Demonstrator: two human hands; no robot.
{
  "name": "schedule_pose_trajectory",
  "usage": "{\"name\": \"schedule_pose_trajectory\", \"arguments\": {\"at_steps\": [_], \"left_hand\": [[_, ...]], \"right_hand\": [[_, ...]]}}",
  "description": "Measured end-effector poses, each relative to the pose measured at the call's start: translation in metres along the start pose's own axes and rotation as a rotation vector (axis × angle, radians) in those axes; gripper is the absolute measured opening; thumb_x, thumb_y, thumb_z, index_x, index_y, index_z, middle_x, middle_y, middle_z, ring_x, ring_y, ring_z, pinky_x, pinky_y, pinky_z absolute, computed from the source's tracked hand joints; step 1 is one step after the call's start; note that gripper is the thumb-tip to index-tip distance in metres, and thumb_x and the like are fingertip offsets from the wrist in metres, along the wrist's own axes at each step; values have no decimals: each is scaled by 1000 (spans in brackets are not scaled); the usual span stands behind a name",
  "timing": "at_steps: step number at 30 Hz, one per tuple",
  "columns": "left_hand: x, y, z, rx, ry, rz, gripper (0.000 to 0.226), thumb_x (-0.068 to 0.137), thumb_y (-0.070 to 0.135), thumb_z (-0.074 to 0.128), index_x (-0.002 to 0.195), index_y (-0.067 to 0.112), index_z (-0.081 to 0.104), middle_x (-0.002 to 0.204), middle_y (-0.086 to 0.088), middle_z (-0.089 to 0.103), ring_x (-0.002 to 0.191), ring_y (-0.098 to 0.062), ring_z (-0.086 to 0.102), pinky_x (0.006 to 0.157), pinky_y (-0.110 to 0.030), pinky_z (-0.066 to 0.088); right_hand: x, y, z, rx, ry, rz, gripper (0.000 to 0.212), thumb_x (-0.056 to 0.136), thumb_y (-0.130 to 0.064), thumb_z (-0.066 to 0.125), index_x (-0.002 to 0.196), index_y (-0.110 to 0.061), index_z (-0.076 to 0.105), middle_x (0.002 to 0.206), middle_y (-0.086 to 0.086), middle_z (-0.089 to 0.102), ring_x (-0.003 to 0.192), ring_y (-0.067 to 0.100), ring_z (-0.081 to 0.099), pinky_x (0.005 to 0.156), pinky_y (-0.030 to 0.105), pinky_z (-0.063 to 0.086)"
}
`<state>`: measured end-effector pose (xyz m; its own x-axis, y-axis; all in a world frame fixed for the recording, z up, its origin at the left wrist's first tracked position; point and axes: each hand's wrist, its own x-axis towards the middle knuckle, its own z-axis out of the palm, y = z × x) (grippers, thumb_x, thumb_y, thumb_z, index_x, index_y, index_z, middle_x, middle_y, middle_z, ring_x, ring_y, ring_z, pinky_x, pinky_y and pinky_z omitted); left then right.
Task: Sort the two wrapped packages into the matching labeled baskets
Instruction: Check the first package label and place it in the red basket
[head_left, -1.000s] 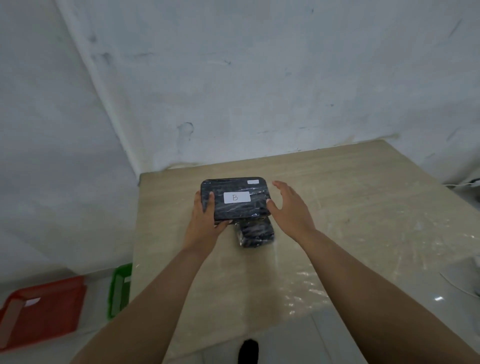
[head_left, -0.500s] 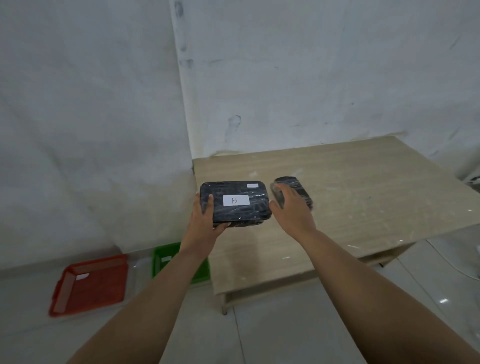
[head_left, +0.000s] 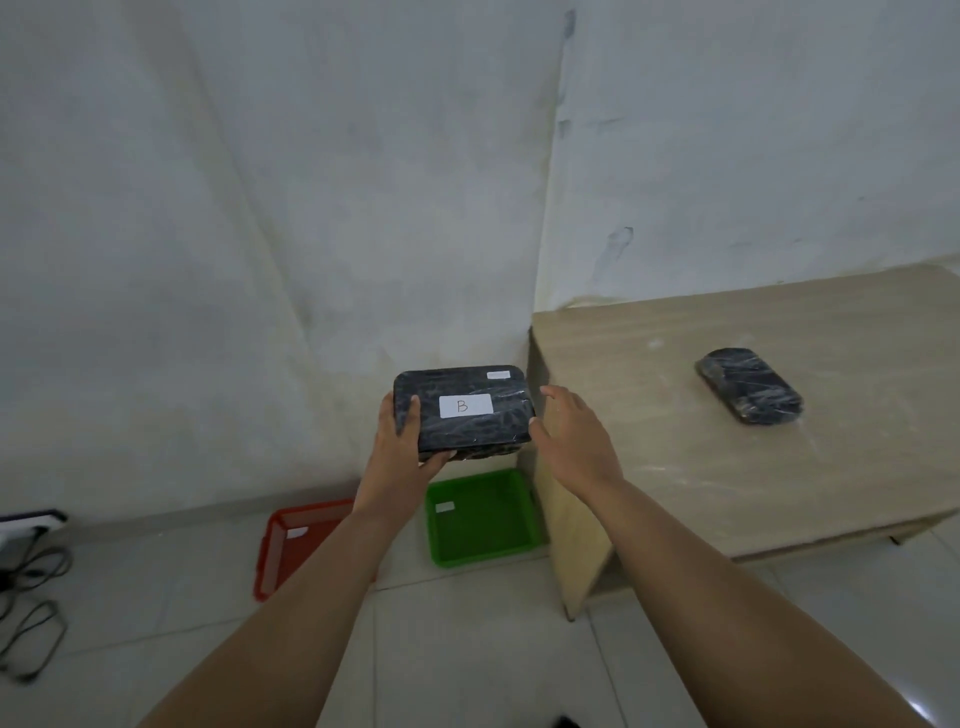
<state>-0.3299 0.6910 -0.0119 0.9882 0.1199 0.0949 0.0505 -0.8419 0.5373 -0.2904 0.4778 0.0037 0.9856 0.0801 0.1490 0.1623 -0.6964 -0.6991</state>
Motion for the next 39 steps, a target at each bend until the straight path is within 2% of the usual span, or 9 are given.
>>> {"name": "schedule_pose_trajectory", "arguments": {"at_steps": [12,18,21,23,29,35,39], "left_hand": [[43,-151,-56,-14,-16,-73,83,87,32,60,148,12,8,156,-16,-3,144,-30,11,116,-39,23],[57,-238,-99,40,-6,-137,83,88,36,57,148,16,4,157,-12,-9,145,-27,8,115,-41,27],[53,-274,-110,1,-9,-174,83,88,32,58,148,14,4,157,-14,-9,146,-28,4,119,-39,19],[50,-296,-111,-3,-43,-208,83,88,34,58,148,14,3,157,-14,-11,146,-28,2,119,-40,17],[55,-357,-100,-17,-163,-267,84,87,37,58,148,16,5,157,-11,-10,144,-30,12,114,-45,29],[55,-417,-69,2,-308,-301,84,87,36,59,148,16,5,157,-10,-10,145,-29,11,115,-44,27],[46,-452,-40,1,-386,-308,85,87,36,59,148,15,5,157,-12,-7,144,-29,11,113,-42,29]], "right_hand": [[56,-92,143,-28,-37,12,43,92,-33,48,131,-20,40,135,4,50,119,22,50,96,36,41],[84,-145,233,20,-83,45,42,91,-32,48,130,-19,42,134,6,52,119,23,50,98,40,42],[88,-161,271,12,-118,21,42,90,-33,48,130,-19,42,133,6,53,117,23,52,96,39,43],[89,-166,293,3,-154,22,43,90,-33,49,130,-20,41,133,6,53,118,23,52,95,39,43],[84,-162,343,-31,-225,109,44,89,-34,49,131,-21,40,135,4,51,120,22,50,95,35,40],[60,-144,398,-72,-292,251,46,89,-34,50,131,-19,42,135,7,51,120,24,50,97,37,40],[47,-130,442,-100,-344,320,44,89,-31,52,130,-18,44,133,8,52,118,26,51,90,34,41]]}}
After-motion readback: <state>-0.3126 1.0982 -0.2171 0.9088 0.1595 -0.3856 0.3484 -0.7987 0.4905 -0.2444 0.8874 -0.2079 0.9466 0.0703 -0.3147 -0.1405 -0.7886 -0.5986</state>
